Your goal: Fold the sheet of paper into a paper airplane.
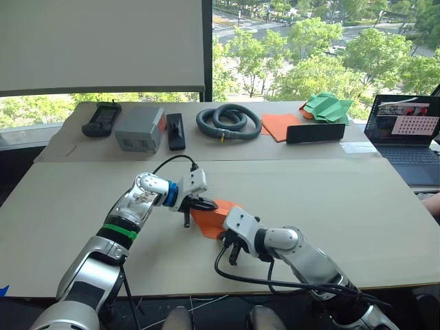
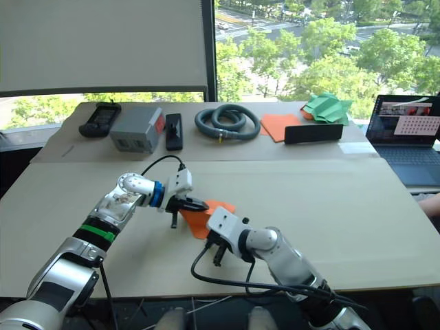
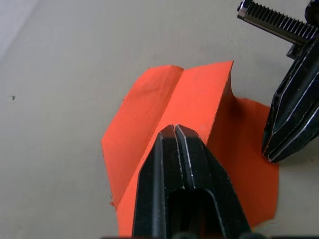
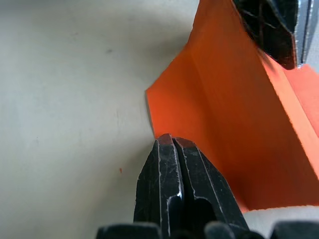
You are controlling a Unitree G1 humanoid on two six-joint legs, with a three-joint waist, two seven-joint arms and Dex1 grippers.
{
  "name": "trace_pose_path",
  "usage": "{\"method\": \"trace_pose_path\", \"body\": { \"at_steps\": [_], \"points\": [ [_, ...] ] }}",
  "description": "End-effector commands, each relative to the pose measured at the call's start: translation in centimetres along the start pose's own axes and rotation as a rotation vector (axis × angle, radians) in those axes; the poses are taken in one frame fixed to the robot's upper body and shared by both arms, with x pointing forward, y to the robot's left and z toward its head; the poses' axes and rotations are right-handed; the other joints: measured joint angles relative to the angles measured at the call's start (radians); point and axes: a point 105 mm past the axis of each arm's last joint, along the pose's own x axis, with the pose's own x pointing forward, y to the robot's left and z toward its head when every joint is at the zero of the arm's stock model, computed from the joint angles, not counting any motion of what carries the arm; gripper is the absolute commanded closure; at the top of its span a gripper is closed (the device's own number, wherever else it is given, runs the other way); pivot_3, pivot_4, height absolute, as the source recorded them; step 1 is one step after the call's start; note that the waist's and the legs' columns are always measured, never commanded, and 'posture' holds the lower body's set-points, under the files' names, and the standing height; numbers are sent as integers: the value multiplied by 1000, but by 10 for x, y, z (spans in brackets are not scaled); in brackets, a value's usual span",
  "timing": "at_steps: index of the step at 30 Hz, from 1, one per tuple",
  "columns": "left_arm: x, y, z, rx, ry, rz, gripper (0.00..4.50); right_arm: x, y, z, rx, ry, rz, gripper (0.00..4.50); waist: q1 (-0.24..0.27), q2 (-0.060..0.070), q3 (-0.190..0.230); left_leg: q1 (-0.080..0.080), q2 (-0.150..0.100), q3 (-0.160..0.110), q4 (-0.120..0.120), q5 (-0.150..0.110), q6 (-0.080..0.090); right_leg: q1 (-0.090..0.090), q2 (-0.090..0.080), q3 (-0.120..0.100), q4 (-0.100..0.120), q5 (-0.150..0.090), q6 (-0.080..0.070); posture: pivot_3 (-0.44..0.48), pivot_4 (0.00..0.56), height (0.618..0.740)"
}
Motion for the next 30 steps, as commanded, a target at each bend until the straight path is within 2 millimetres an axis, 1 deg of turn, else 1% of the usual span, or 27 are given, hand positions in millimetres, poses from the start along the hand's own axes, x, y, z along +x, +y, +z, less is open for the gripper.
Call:
{"method": "trace_pose_path", "body": {
  "at_steps": [1, 6, 8, 11, 14, 16, 19, 25, 27, 30],
  "points": [
    [-8, -4, 15, 60, -30, 3, 4500, 5, 0, -25, 60, 101, -16, 4488, -1, 0, 0, 0, 0, 0, 0, 0, -1, 0, 0, 0, 0, 0, 0, 0, 150, 704],
    [-8, -15, 8, 44, -13, -3, 4500, 7, -1, -24, 57, 97, -20, 4488, -3, 1, 0, 1, 0, 0, 0, 0, 0, 0, 0, 0, 1, 0, 0, 0, 150, 704],
    [-8, -19, 4, 32, -4, -6, 4500, 6, -2, -20, 52, 83, -24, 4488, -3, 0, 0, 1, 0, 0, 0, 0, 0, 0, 0, 0, 1, 0, 0, 0, 150, 704],
    [-8, -22, 4, 23, -17, -6, 4500, 5, -4, -19, 51, 80, -28, 4488, -2, 1, 0, 1, 0, 0, 0, 0, 0, 1, 0, 0, 0, 0, 0, 0, 150, 704],
    [-13, -15, 24, 3, -91, 14, 4500, 5, -2, -22, 56, 93, -22, 4488, -2, 1, 0, 1, 0, 0, 0, 0, 0, 0, 0, 0, 0, 0, 0, 0, 150, 704],
    [-15, -9, 29, -4, -106, 29, 4500, 6, -1, -25, 59, 102, -19, 4488, -2, 0, 0, 1, 0, 0, 0, 0, 0, 0, 0, 0, 0, 0, 0, 0, 150, 704],
    [-17, 5, 26, 9, -73, 65, 4500, 7, 0, -29, 61, 112, -18, 4488, -2, 0, 0, 1, 0, -1, 0, 0, 0, 0, 0, 0, 0, 0, 0, 0, 150, 704],
    [-2, 13, 5, 18, 6, 47, 4500, 7, 2, -31, 66, 122, -11, 4488, -2, 1, 0, 1, 0, -1, 0, 0, 0, 0, 0, 0, 0, 0, 0, 0, 150, 704],
    [1, 13, 1, 37, 22, 34, 4500, 7, 3, -31, 66, 123, -11, 4488, -2, 1, 0, 1, 0, -1, 0, 0, 0, 0, 0, 0, 0, 0, 0, 0, 150, 704],
    [2, 3, 2, 58, 17, -20, 4500, 7, 3, -31, 65, 126, -15, 4488, -2, 1, 0, 1, 0, -1, 0, 0, 0, 0, 0, 0, 0, 0, 0, 0, 150, 704]
  ]
}}
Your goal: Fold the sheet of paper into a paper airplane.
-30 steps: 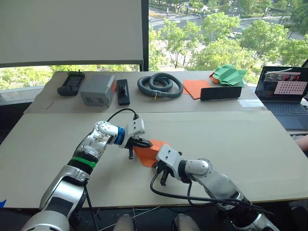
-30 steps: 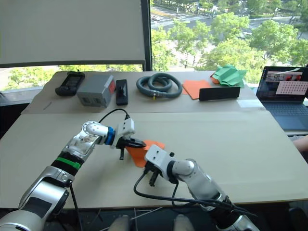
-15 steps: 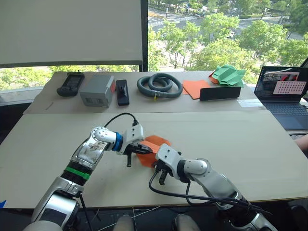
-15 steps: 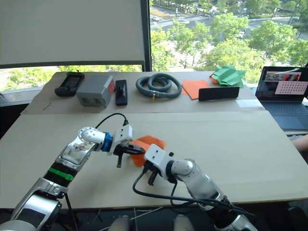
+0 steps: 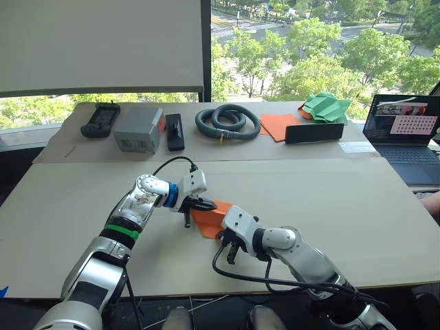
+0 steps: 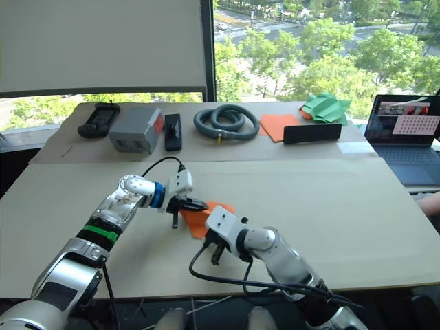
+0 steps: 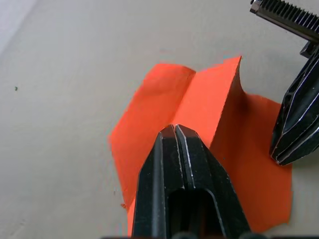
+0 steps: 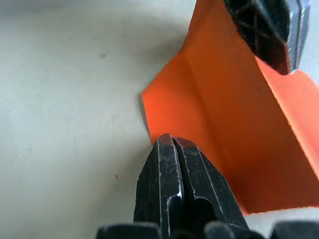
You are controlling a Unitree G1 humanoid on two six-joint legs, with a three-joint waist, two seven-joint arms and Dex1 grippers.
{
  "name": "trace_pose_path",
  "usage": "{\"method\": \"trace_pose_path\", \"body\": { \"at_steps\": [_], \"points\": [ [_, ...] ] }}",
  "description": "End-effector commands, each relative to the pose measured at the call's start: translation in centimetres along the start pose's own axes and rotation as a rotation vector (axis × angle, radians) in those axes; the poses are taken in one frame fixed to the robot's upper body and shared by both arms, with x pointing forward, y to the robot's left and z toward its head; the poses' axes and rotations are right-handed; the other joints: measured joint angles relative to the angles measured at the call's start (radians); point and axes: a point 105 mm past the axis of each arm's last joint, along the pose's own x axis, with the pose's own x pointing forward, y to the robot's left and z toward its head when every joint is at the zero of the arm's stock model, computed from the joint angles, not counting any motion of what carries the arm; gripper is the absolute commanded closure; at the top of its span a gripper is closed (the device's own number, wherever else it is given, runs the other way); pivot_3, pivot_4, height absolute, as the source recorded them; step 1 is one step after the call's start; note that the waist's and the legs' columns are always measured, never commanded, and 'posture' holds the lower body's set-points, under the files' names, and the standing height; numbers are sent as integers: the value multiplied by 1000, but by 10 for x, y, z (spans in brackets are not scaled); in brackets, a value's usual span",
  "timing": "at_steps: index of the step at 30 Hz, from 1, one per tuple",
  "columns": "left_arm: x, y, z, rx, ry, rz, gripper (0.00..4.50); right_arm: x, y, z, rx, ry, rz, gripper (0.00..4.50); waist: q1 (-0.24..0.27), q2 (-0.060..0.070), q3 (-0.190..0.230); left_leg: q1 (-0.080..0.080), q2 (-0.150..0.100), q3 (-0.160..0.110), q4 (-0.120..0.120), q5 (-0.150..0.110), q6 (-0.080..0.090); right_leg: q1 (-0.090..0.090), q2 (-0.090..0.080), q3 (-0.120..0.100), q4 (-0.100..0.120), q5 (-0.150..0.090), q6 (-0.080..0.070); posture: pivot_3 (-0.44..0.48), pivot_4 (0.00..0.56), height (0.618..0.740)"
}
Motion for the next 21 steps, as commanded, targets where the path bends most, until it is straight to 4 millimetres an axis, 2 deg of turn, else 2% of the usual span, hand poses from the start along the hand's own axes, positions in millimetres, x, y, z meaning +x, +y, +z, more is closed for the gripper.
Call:
{"method": "trace_pose_path", "body": {
  "at_steps": [1, 10, 15, 21],
  "points": [
    [-2, -6, 9, 73, 0, -52, 4500, 3, 2, -33, 56, 132, -10, 4488, 0, 0, 0, 0, 0, 0, 0, 0, 0, 0, 0, 0, 0, 0, 0, 0, 150, 704],
    [-11, -27, 2, 74, 14, -86, 4500, 3, 0, -32, 57, 131, -24, 4488, 0, 0, 0, 0, 0, 0, 0, -1, -2, 0, 0, 0, 0, 0, 0, 0, 150, 704],
    [-10, -34, -2, 60, 23, -76, 4500, -1, -6, -14, 36, 60, -38, 4488, 0, 0, 0, 0, 0, 0, 0, -1, -2, -1, 0, 0, 0, 0, 0, 0, 150, 704],
    [-6, -39, -4, 43, 21, -77, 4500, -26, -4, 6, 61, 8, -31, 4488, 10, 1, 1, -7, 0, 0, 0, 0, 1, -6, 0, 0, 0, 0, 0, 0, 150, 704]
  ]
}}
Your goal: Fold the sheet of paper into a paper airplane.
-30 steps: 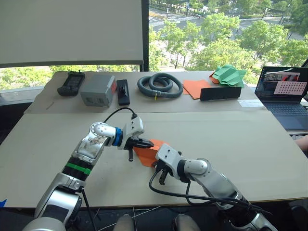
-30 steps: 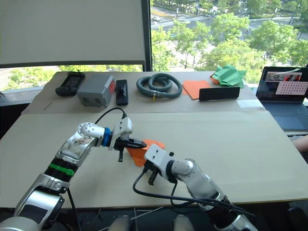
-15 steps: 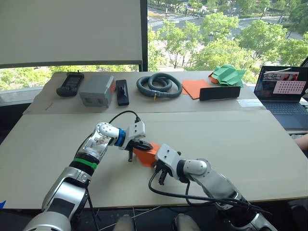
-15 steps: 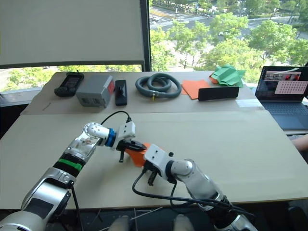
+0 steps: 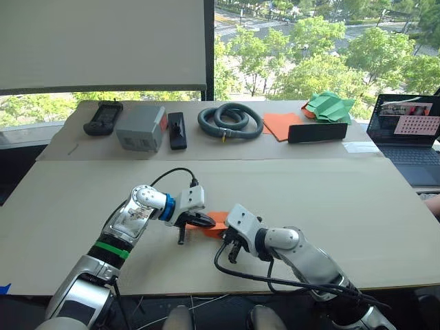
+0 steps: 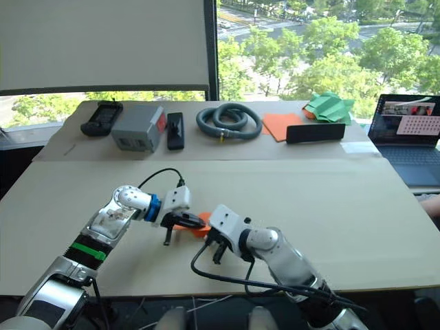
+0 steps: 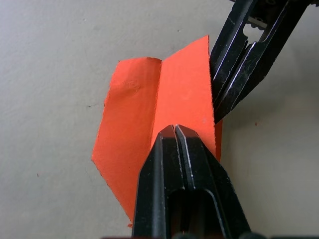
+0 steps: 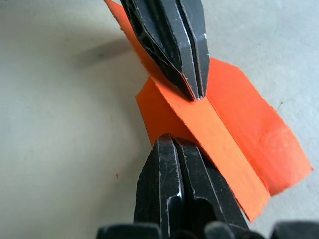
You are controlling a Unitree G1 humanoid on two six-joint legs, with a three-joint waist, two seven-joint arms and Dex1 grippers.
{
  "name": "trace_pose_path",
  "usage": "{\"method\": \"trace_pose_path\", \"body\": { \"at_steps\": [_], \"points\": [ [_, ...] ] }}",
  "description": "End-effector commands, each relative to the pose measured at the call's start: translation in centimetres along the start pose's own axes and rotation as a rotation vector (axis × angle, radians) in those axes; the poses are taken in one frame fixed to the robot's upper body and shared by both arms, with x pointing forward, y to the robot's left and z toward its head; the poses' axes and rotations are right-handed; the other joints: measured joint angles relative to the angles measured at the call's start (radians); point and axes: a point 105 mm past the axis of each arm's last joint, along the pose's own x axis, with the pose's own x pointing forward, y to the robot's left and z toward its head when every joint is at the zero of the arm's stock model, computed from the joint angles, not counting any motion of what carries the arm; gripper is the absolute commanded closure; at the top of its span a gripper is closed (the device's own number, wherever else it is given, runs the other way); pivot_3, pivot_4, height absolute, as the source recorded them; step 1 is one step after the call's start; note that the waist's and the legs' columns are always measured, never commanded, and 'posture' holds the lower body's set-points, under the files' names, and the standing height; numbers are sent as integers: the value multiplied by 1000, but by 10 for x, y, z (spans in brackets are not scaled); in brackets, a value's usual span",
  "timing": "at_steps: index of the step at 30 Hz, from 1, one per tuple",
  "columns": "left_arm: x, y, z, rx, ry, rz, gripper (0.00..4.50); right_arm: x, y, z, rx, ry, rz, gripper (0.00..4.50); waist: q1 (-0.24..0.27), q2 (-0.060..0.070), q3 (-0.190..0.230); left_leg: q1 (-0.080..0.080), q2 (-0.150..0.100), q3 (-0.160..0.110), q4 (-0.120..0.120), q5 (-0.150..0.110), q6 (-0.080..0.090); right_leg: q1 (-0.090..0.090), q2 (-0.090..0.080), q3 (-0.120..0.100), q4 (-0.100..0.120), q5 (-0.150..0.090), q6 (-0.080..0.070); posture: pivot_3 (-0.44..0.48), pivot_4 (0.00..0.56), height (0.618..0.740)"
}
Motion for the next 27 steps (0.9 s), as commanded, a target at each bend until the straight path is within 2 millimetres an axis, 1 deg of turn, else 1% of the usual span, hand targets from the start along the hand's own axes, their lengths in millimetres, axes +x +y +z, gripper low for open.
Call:
{"method": "trace_pose_path", "body": {
  "at_steps": [1, 3, 5, 8, 10, 15, 17, 19, 20, 25, 27],
  "points": [
    [0, -2, 5, 11, -12, 6, 4500, -17, 0, 7, 32, -16, 5, 4488, 3, 0, 0, 0, 0, 0, 0, 0, 0, 0, 0, 0, 0, 0, 0, 0, 150, 704],
    [1, -5, 0, 3, -5, 4, 4500, -26, -2, 20, 74, -66, 17, 4488, 4, -1, 0, -1, 0, 0, 0, 0, 0, -1, 0, 0, 0, 0, 0, 0, 150, 704],
    [2, -6, -4, -9, -4, 4, 4500, -31, -10, 30, 109, -107, 5, 4488, 3, 0, 0, -3, 0, 0, 0, 3, 5, -1, 1, 0, 0, 0, 0, 0, 150, 704],
    [3, -11, -8, -20, -2, 8, 4500, -31, -23, 38, 132, -134, -27, 4488, 0, 0, 1, -3, 0, 0, -1, 3, 5, -1, 1, 0, 0, 0, 0, 0, 150, 704],
    [3, -14, -9, -30, -8, 11, 4500, -28, -29, 38, 143, -132, -44, 4488, -3, 0, 1, -2, 0, 0, -1, 3, 5, -2, 0, 0, 0, 0, 0, 0, 150, 704],
    [5, -18, -7, -37, -21, 28, 4500, -18, -45, 19, 149, -63, -121, 4488, 0, 0, 1, -2, 0, 0, 0, 0, 1, -2, 0, 0, -1, 0, 0, 0, 150, 704],
    [3, -20, -10, -55, -18, 46, 4500, -17, -53, 18, 171, -71, -141, 4488, -1, 0, 1, -3, 0, 0, 0, 0, 1, -2, 0, 0, -1, 0, 0, 0, 150, 704],
    [3, -23, -15, -77, -12, 65, 4500, -17, -59, 18, 191, -92, -147, 4488, -3, 0, 1, -3, 0, 0, 0, 3, 5, -1, 0, 0, -1, 0, 0, 0, 150, 704],
    [3, -23, -18, -84, -8, 75, 4500, -18, -62, 18, 209, -104, -149, 3904, -4, 0, 1, -3, 0, 0, 0, 3, 5, -1, 0, 0, -1, 0, 0, 0, 150, 704],
    [2, -26, -27, -118, 6, 114, 4500, -19, -69, 16, 293, -120, -125, 2179, -5, 0, 1, -2, 0, 0, -1, 3, 5, -1, 0, 0, 0, 0, 0, 0, 150, 704],
    [0, -29, -30, -123, 13, 120, 4500, -19, -71, 18, 349, -140, -90, 1521, -6, 0, 1, -1, 0, 0, -1, 3, 5, -1, 0, 0, 0, 0, 0, 0, 150, 704]
  ]
}}
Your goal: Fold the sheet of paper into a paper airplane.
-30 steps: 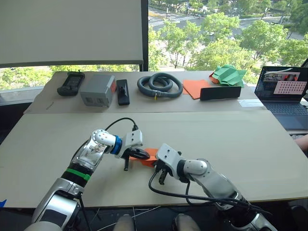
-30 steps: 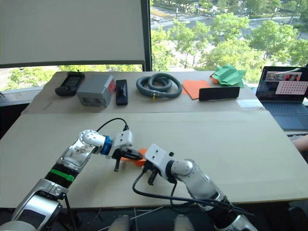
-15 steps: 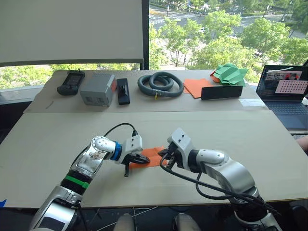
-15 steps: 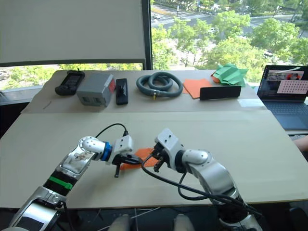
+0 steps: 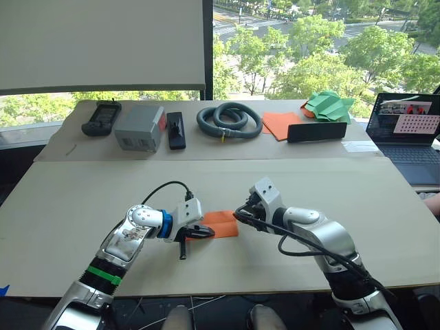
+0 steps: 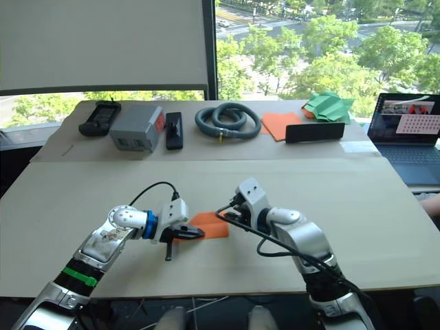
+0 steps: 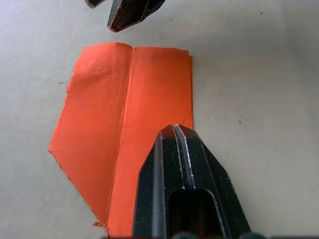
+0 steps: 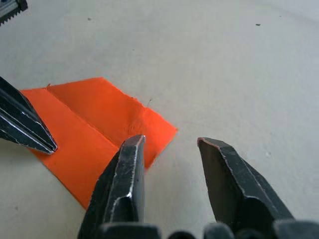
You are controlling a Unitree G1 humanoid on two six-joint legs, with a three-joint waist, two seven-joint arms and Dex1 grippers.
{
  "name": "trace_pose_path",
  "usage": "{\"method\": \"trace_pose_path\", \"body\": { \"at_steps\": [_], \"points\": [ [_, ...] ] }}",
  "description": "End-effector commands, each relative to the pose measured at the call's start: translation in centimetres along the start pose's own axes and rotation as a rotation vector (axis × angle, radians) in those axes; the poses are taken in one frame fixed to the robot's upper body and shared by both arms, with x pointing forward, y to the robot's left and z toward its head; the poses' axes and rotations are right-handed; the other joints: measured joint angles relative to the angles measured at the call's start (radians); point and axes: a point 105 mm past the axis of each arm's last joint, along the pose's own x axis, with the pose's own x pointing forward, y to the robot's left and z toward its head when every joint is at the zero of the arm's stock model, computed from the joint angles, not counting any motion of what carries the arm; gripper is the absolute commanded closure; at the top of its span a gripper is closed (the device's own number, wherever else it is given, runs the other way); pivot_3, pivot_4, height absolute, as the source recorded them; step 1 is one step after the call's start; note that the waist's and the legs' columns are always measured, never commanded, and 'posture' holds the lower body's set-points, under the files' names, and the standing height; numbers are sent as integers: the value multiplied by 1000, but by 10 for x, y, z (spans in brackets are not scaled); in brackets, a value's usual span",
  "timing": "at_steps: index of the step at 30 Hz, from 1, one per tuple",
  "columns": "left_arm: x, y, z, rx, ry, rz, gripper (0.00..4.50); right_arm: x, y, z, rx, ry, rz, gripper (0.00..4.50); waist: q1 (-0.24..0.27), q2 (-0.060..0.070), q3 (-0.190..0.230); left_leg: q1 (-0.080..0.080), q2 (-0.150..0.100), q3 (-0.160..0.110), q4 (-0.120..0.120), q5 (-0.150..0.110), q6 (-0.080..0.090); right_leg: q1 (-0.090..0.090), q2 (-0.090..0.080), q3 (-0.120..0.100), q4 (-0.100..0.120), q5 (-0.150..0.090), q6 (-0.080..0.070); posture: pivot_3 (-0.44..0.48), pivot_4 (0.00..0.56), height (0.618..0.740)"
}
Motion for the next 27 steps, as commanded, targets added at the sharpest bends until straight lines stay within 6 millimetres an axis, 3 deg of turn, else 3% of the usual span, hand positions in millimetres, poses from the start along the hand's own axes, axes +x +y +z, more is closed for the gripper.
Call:
{"method": "trace_pose_path", "body": {
  "at_steps": [1, 4, 8, 18, 21, 27],
  "points": [
    [-5, -4, -15, -29, 52, 22, 4500, -2, -1, 15, 77, -64, 57, 1153, -1, 0, 0, 0, 0, 0, 0, 0, 0, 0, 0, 0, 0, 0, 0, 0, 150, 704],
    [-6, -7, -17, -29, 59, 22, 4500, 2, 1, 14, 150, -58, 116, 166, -3, 1, 0, 1, 0, 0, 0, 0, 0, 0, 0, 0, 0, 0, 0, 0, 150, 704],
    [-7, -7, -16, -27, 59, 26, 4500, 9, 1, 3, 215, -6, 156, 166, -2, 1, 0, 2, 0, 0, -1, -1, 2, 1, 0, 0, 0, 0, 0, 0, 150, 704],
    [-9, -8, -16, -30, 58, 35, 4500, 16, 19, 1, 325, 16, 305, 166, -4, 2, -1, 3, 0, 0, -1, -2, 4, 1, 0, 0, 1, 0, 0, 0, 150, 704],
    [-9, -7, -16, -30, 59, 38, 4500, 18, 23, 1, 329, 16, 318, 932, -4, 2, -1, 3, 0, 0, -1, -3, 4, 1, 0, 0, 1, 0, 0, 0, 150, 704],
    [-10, -6, -15, -32, 58, 50, 4500, 21, 30, 7, 337, -4, 352, 3065, -2, 3, -1, 2, 0, 0, -1, -3, 4, 0, 0, 0, 1, 0, 0, 0, 150, 704]
  ]
}}
